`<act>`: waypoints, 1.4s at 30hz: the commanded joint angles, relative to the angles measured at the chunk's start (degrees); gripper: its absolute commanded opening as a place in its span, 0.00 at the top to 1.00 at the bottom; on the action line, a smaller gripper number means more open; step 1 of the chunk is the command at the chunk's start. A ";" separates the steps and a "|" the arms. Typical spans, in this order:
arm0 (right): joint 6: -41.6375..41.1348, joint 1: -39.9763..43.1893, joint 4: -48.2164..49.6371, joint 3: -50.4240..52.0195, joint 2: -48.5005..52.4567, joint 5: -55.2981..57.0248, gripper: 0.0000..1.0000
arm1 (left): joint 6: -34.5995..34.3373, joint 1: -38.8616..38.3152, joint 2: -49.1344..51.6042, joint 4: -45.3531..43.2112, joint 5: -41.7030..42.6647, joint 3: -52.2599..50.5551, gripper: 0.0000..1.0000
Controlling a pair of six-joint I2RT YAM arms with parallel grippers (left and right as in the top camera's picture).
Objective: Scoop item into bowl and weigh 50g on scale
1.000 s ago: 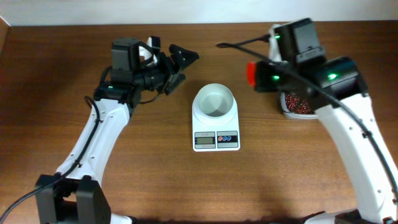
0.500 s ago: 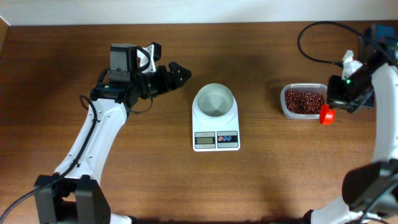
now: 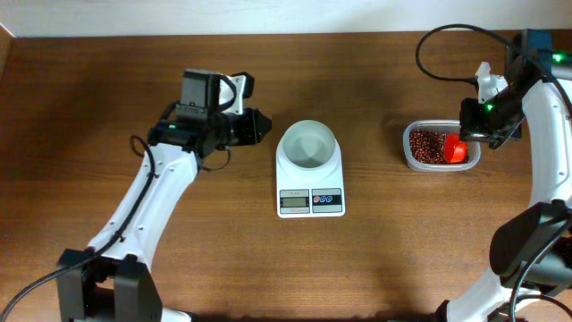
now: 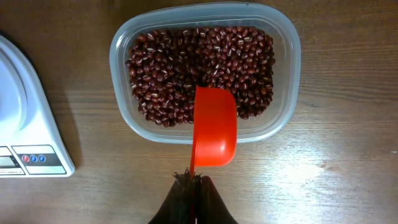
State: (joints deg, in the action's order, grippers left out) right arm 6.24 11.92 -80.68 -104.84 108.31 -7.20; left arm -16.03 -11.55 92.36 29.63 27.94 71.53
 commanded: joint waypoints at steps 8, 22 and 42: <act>0.63 0.09 7.13 5.22 1.75 1.64 0.96 | 2.49 -1.81 -0.68 1.11 -4.04 0.52 0.82; 0.61 0.09 12.57 11.06 1.75 1.66 0.70 | 2.71 -1.81 -0.68 2.45 -4.04 0.52 0.82; 0.66 -3.02 15.58 12.44 1.75 7.10 0.92 | 2.89 -1.79 -0.68 5.75 -6.32 0.52 1.00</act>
State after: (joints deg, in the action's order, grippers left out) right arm 6.70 9.21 -65.25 -92.97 109.89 -0.86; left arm -13.69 -13.23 92.36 33.82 22.00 71.53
